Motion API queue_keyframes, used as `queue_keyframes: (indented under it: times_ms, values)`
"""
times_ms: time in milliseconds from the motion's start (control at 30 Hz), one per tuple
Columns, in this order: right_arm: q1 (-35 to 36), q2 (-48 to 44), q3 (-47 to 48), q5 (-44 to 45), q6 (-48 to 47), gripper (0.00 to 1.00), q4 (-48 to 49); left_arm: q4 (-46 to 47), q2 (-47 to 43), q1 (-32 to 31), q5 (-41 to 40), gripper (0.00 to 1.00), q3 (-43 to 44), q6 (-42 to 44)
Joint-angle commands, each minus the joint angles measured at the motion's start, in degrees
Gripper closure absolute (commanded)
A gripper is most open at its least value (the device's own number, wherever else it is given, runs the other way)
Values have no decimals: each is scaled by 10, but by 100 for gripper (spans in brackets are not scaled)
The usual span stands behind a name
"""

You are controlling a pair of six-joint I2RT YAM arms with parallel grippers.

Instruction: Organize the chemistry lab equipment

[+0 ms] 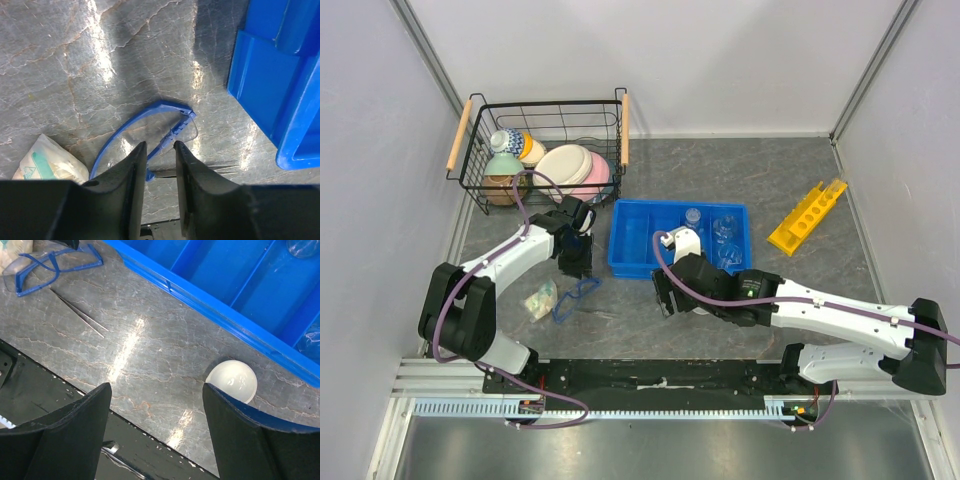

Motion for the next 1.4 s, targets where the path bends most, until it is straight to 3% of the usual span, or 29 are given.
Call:
queue_keyframes:
  times_ms: [0, 467, 1067, 1333, 1367]
  values:
    - [2, -15, -9, 6, 10, 19, 16, -18, 21, 4, -19, 69, -13, 16]
    - [3, -28, -15, 3, 19, 19, 17, -23, 18, 4, -34, 98, -10, 4]
    - [3, -26, -13, 0, 26, 19, 15, -68, -39, 4, -105, 98, 59, -8]
    - [5, -22, -9, 1, 27, 19, 12, -82, -48, 4, -102, 98, 63, -11]
    - [5, -22, -9, 1, 27, 19, 12, -82, -53, 3, -102, 89, 56, -13]
